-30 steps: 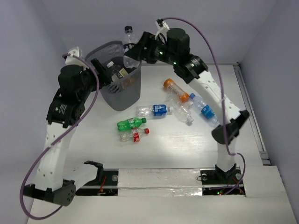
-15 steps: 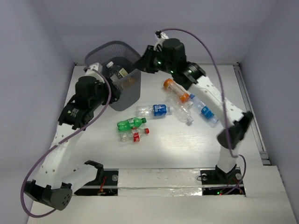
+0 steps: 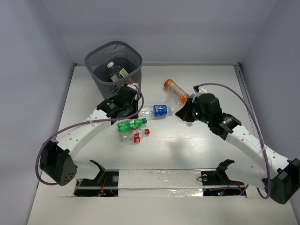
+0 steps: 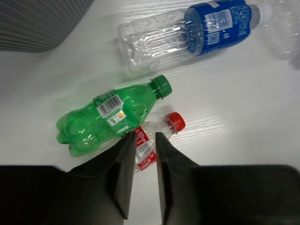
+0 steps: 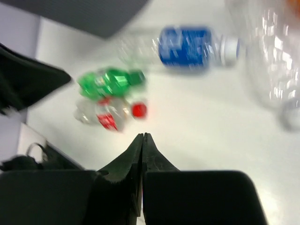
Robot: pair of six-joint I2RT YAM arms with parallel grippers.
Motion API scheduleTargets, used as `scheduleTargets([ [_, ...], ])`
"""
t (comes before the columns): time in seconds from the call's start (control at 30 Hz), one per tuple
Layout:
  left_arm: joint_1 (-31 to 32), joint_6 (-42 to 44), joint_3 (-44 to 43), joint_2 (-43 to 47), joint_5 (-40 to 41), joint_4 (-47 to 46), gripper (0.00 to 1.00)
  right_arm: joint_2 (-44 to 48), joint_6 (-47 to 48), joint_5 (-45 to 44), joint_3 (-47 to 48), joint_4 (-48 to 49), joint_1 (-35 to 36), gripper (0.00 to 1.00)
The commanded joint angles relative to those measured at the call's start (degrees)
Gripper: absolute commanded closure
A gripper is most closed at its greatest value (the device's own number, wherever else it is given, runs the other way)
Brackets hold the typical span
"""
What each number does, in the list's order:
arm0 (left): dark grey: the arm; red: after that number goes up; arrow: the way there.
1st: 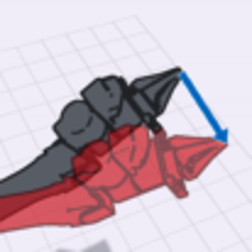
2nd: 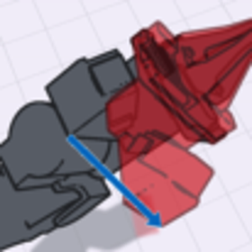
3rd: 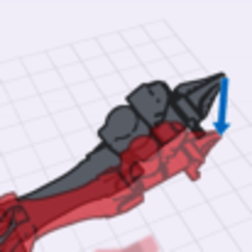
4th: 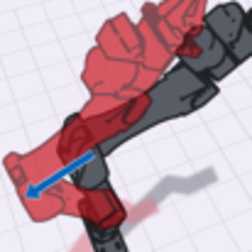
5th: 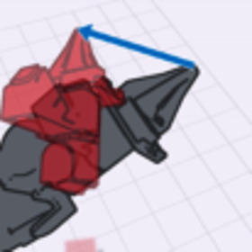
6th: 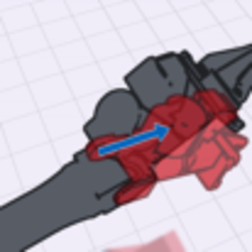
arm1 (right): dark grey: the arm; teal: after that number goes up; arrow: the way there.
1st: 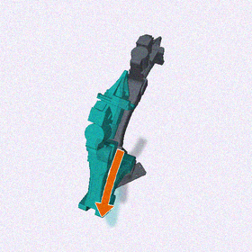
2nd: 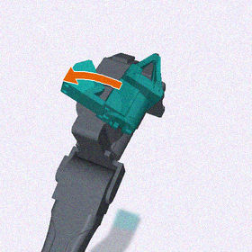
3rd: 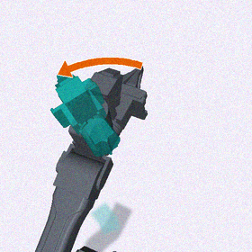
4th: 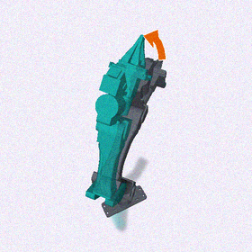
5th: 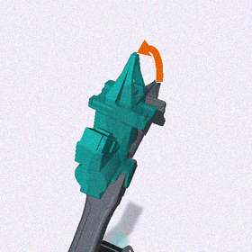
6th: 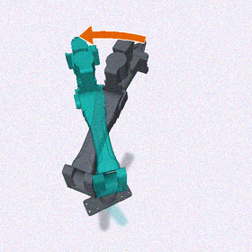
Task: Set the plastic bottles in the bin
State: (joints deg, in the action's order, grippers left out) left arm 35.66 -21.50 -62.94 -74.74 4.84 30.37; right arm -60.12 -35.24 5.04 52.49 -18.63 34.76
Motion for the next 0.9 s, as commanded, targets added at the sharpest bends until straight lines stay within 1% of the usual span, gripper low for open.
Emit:
scheduleTargets([
  [0.0, 0.1, 0.0, 0.6, 1.3, 4.8, 0.9, 0.75, 4.3, -2.5, 2.3, -6.0, 3.3, 0.3, 0.98],
  [0.03, 0.1, 0.1, 1.1, 0.3, 4.9, 2.2, 0.65, 4.7, -2.9, 2.6, -6.9, 3.7, 0.3, 0.97],
  [0.07, 0.1, 0.2, 1.5, -0.2, 4.9, 2.6, 0.57, 5.0, -3.2, 3.1, -7.6, 4.5, 0.3, 0.97],
  [0.17, 0.1, 0.5, 3.6, -1.5, 4.9, 3.6, 0.36, 5.4, -3.3, 5.2, -9.4, 5.5, 0.3, 0.93],
  [0.27, 0.1, 0.7, 4.7, -2.3, 4.5, 3.5, 0.26, 5.6, -2.8, 6.1, -10.3, 5.8, 0.3, 0.9],
  [0.37, -2.2, 2.6, 5.5, -4.2, 3.9, 2.8, 0.25, 5.6, -2.3, 7.2, -10.7, 6.0, 0.3, 0.89],
  [0.4, -3.7, 3.7, 5.5, -4.7, 2.5, 2.6, 0.25, 5.5, -1.8, 7.8, -10.7, 6.0, 0.3, 0.89],
  [0.5, -5.2, 5.5, 4.2, -6.7, 3.2, 2.5, 0.25, 5.4, -0.9, 8.4, -10.6, 5.6, 0.3, 0.89],
  [0.63, -5.7, 7.6, 4.0, -7.8, 2.0, 2.0, 0.22, 5.4, -0.1, 8.6, -10.4, 5.1, 0.3, 0.88],
  [0.77, -5.7, 10.4, 4.1, -11.2, 1.8, 1.4, 0.2, 5.0, -0.3, 9.2, -10.1, 5.4, 0.3, 0.88],
  [0.87, -5.7, 12.1, 3.4, -13.1, -0.1, 1.2, 0.18, 4.4, -0.4, 9.6, -9.5, 5.8, 0.3, 0.87],
])
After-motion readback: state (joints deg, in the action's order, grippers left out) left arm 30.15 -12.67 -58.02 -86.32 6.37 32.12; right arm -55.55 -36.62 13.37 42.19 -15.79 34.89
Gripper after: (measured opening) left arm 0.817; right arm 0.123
